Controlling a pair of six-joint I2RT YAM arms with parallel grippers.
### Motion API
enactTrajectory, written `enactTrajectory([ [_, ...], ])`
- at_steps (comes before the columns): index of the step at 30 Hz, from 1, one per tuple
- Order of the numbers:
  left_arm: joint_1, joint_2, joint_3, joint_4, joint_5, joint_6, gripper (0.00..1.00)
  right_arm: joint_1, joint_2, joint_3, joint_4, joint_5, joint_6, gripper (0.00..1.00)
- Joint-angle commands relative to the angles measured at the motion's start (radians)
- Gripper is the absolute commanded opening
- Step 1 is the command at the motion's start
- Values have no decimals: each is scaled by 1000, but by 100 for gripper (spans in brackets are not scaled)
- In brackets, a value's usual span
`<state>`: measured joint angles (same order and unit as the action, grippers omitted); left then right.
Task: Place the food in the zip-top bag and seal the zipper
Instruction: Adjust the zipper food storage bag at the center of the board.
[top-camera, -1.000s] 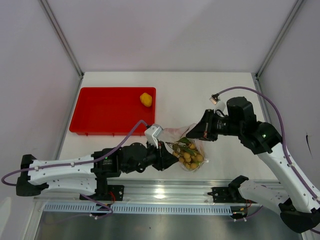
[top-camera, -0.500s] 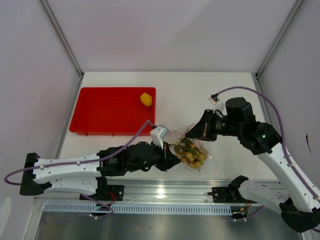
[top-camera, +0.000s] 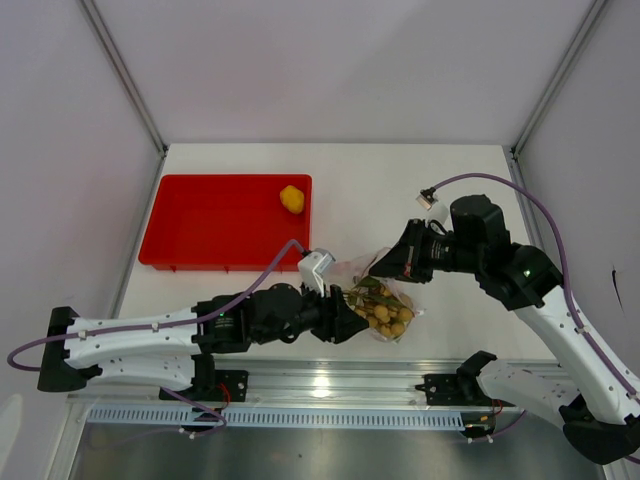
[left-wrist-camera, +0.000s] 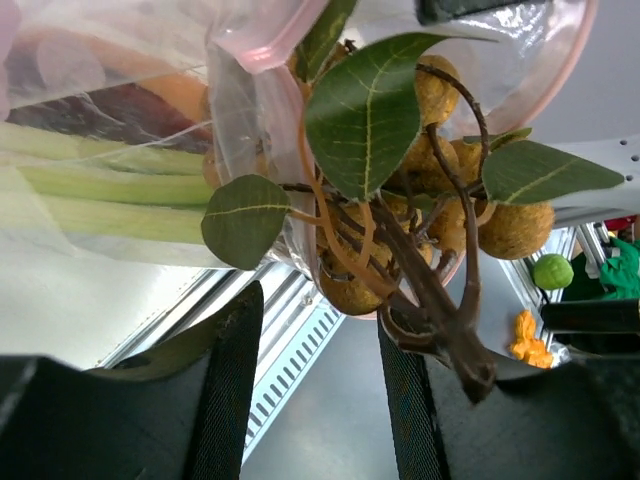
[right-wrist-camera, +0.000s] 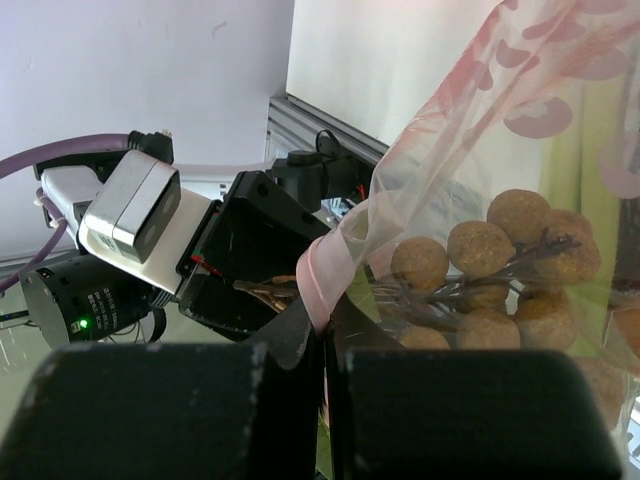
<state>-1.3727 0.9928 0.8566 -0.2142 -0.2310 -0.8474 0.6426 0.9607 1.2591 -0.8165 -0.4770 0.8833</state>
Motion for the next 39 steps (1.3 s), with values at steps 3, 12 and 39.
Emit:
enactTrajectory([
  [3,7,-20,15,-2,-91,-35,51,20,-19,33,80,-2,20,0],
  [12,9,27,27,38,-77,2,3,40,-30,17,94,11,32,0],
  [39,-28,-161,-60,-11,-76,-212,59,40,-50,6,79,267,14,0],
])
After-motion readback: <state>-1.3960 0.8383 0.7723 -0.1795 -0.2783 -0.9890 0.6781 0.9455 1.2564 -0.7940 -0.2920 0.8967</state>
